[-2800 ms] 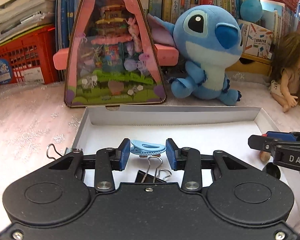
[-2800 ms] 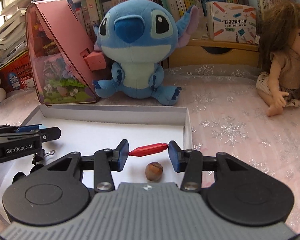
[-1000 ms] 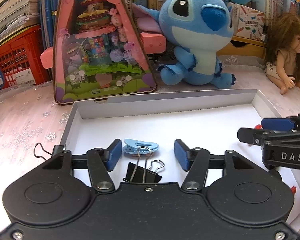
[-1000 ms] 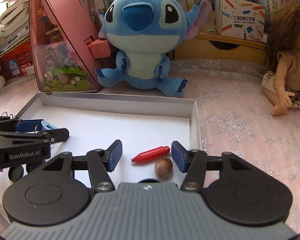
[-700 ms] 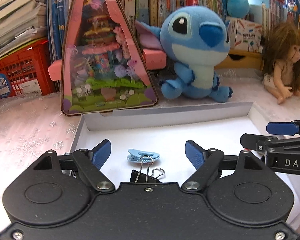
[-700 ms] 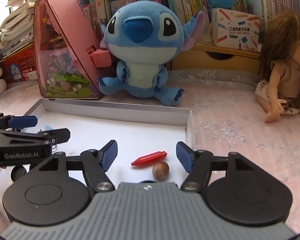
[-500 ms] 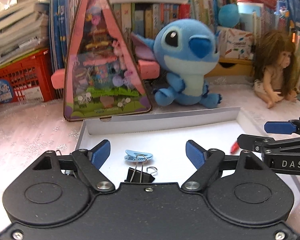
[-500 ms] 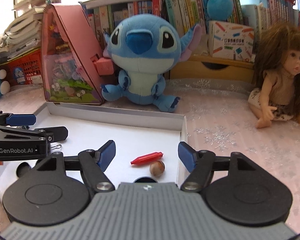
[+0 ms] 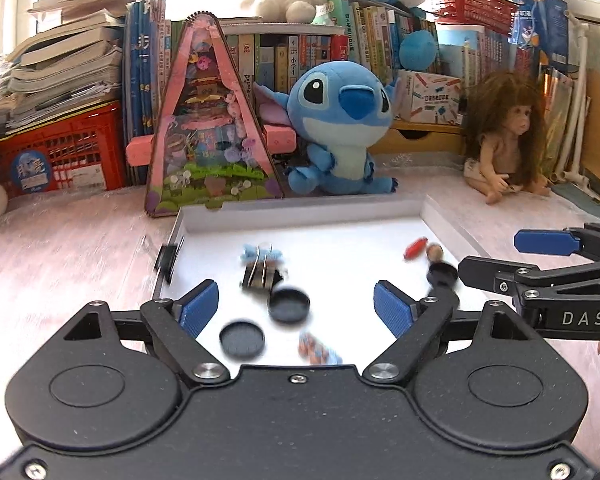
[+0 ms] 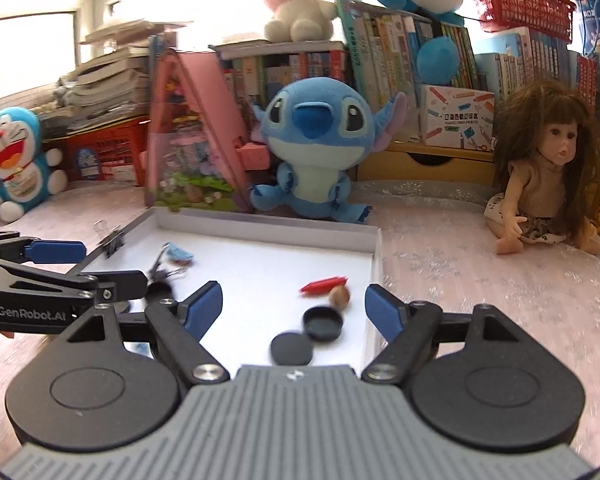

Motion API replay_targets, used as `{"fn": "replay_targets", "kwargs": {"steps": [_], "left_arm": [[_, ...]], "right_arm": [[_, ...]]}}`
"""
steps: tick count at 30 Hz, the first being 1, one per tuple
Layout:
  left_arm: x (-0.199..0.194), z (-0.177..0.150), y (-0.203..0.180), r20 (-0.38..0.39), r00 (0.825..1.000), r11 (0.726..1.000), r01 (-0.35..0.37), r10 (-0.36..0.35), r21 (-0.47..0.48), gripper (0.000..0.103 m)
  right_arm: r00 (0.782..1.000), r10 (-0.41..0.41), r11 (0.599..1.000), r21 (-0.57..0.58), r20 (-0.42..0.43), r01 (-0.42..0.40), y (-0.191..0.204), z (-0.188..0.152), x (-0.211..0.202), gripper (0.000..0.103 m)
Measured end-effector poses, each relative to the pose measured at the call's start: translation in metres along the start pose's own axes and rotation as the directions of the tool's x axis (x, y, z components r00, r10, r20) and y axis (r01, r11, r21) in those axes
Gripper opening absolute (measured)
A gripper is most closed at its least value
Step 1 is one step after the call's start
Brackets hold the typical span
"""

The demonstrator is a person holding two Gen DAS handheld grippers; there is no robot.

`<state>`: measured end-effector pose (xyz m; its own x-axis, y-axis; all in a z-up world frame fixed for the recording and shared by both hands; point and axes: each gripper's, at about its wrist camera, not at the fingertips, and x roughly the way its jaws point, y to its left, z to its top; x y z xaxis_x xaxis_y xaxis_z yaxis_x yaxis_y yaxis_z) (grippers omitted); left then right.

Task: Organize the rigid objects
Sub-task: 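Move both open grippers back from the tray toward the remaining objects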

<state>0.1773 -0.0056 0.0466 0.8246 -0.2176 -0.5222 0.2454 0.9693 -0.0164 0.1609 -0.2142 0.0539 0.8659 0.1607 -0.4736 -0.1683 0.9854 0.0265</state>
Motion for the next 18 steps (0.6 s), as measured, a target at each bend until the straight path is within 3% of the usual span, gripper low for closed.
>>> {"fn": "replay_targets", "kwargs": {"steps": [8, 18], "left_arm": [[-0.043, -0.042, -0.003, 0.007, 1.000, 1.000, -0.023, 0.023, -0.019, 0.084], [-0.077, -0.089, 0.000, 0.001, 0.999, 0.999, -0.033, 0.033, -0.026, 0.084]], "right_arm": [[0.999, 0.047, 0.998, -0.043, 0.028, -0.045, 0.020, -0.028, -0.039, 0.088], [0.983, 0.181, 0.971, -0.158, 0.008, -0.177, 0.038, -0.074, -0.075, 0.091]]}}
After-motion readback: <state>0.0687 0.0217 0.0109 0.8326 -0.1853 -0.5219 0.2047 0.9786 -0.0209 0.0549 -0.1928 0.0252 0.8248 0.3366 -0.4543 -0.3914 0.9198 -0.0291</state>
